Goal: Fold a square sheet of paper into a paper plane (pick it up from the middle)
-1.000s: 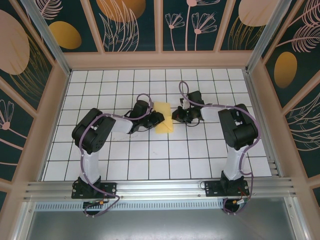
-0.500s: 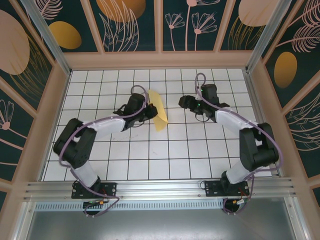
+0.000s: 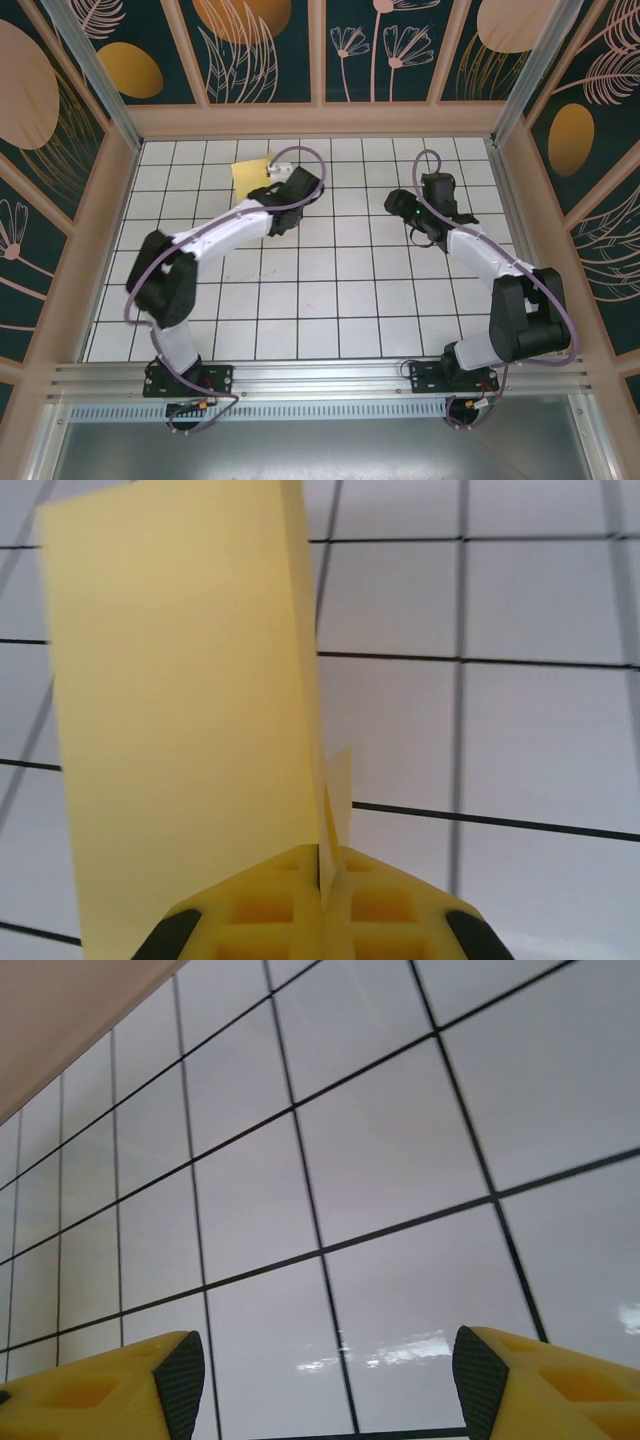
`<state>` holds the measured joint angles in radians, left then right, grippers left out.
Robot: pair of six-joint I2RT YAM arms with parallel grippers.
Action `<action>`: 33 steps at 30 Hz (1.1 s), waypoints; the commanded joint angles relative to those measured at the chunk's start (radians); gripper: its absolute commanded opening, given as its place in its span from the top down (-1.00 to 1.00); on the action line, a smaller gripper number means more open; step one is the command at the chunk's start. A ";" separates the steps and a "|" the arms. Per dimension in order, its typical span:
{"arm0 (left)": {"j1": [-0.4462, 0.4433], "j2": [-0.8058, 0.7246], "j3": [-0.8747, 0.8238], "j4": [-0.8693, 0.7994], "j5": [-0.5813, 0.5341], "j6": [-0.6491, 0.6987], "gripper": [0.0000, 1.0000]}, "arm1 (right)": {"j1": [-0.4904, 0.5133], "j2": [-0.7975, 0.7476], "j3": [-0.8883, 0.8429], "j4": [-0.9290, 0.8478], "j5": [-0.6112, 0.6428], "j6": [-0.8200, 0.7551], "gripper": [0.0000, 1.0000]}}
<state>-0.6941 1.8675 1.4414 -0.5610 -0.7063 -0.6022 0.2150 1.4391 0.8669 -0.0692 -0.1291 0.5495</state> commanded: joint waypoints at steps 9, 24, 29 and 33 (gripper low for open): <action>-0.079 0.329 0.204 -0.232 -0.241 0.045 1.00 | -0.095 -0.031 -0.057 -0.051 0.012 0.078 -0.38; -0.105 0.413 0.188 -0.080 0.015 0.040 0.78 | -0.109 -0.021 -0.046 -0.067 -0.011 0.094 -0.38; -0.104 0.406 0.179 -0.047 0.081 0.032 0.58 | -0.110 -0.013 -0.039 -0.067 -0.026 0.094 -0.38; -0.105 0.367 0.170 -0.025 0.138 0.023 0.44 | -0.109 -0.010 -0.030 -0.070 -0.036 0.089 -0.38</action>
<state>-0.7967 2.2597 1.6268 -0.6266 -0.6601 -0.5671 0.1116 1.4311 0.8219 -0.1215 -0.1429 0.6353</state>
